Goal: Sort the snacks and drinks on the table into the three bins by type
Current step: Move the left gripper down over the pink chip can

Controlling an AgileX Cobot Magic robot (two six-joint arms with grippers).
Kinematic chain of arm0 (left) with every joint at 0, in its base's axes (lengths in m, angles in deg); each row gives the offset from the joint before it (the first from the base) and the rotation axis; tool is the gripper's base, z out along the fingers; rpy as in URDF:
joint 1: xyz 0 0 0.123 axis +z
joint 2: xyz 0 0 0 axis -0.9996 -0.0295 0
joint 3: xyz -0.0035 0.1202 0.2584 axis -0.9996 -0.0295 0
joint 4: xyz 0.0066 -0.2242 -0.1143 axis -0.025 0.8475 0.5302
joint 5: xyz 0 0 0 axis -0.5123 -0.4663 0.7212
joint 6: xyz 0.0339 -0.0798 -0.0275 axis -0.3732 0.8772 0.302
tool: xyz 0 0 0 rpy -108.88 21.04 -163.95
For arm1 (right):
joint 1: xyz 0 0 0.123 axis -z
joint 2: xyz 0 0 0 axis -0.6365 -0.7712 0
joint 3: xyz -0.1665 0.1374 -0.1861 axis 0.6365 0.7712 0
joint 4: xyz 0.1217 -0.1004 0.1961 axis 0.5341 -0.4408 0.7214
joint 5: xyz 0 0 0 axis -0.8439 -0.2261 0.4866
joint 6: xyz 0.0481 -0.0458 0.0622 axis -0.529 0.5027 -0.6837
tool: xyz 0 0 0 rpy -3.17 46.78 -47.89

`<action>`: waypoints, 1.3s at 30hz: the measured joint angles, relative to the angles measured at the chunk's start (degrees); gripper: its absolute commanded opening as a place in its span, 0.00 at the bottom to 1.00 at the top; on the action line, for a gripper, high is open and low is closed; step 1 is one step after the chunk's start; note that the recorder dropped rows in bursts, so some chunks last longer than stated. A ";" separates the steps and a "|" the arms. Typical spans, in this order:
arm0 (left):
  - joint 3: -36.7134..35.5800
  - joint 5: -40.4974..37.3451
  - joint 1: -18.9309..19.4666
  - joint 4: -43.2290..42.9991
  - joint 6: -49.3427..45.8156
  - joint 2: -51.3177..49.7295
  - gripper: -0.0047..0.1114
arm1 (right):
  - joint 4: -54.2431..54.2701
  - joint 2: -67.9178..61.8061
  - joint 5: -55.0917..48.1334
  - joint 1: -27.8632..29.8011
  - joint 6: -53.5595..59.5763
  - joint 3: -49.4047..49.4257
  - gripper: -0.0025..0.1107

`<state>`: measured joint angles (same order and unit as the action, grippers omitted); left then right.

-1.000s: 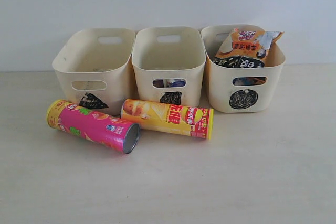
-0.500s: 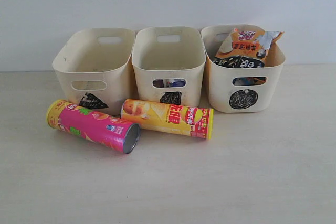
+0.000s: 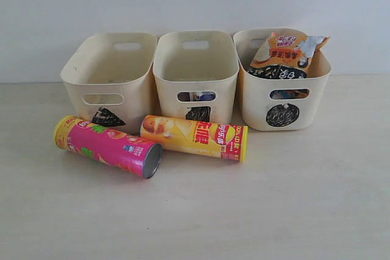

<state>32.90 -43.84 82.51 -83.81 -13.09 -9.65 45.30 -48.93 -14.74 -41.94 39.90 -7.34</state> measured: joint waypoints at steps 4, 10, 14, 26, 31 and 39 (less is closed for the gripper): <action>5.11 -8.56 -2.21 11.77 -16.98 -6.76 0.07 | 0.00 0.00 0.00 0.00 0.00 0.00 0.02; 14.36 -24.31 -3.72 34.88 -47.64 -16.51 0.07 | 0.00 0.00 0.00 0.00 0.00 0.00 0.02; 19.09 -33.03 -3.94 45.12 -63.84 -22.79 0.07 | 0.00 0.00 0.00 0.00 0.00 0.00 0.02; 23.38 -31.22 -6.28 47.79 -94.76 -35.71 0.82 | 0.00 0.00 0.00 0.00 0.00 0.00 0.02; 23.38 -28.56 -6.64 48.59 -94.41 -39.13 0.82 | 0.00 0.00 0.00 0.00 0.00 0.00 0.02; 23.50 -26.91 -6.72 47.41 -95.76 -43.60 0.81 | 0.00 0.00 0.00 0.00 0.00 0.00 0.02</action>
<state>56.39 -70.74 75.79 -36.40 -108.85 -53.25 45.30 -48.93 -14.74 -41.94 39.90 -7.34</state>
